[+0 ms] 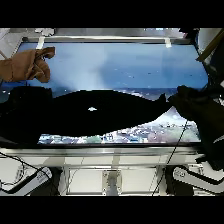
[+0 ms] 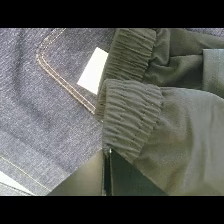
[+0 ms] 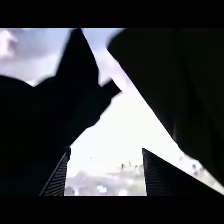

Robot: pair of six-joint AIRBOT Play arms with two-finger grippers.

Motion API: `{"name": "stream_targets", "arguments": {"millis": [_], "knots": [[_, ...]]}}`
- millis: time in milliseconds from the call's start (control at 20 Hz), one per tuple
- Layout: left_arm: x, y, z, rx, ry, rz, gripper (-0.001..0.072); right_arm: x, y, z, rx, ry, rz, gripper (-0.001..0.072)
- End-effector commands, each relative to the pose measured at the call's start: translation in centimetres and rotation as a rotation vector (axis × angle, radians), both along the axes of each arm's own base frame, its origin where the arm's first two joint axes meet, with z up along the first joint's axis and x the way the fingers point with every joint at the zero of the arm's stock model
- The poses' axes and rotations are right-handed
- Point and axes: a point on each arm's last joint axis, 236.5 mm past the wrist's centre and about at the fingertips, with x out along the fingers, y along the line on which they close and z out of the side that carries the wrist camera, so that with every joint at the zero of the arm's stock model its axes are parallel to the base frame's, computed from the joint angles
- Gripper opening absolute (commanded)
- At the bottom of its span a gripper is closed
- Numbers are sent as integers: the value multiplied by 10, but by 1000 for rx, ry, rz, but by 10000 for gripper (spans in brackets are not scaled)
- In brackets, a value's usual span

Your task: Fold the clothes and pants, and hang the long-sleeved shirts on hangers.

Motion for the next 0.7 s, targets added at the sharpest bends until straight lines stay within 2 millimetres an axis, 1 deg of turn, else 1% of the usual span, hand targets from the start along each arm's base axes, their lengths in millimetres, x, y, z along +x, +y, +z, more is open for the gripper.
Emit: {"name": "stream_targets", "arguments": {"millis": [0,50,150,250,350,400,500,650], "knots": [[0,-1,-1,-3,1,0,17,7,21,-34,207,-61,-87,490],[0,-1,-1,-4,0,0,16,21,31,-39,257,-95,-88,490],[0,-1,-1,-4,0,0,16,54,43,-46,337,-151,-97,489],[0,-1,-1,-4,0,0,16,74,49,-60,351,-137,-71,488],[0,-1,-1,-4,1,0,16,91,49,-75,347,-119,-56,488],[0,-1,-1,-5,1,0,16,99,46,-83,337,-118,-57,488],[0,-1,-1,-5,1,0,16,107,39,-98,316,-111,-67,487],[0,-1,-1,-5,1,0,16,108,32,-121,291,-89,-82,488]]}}
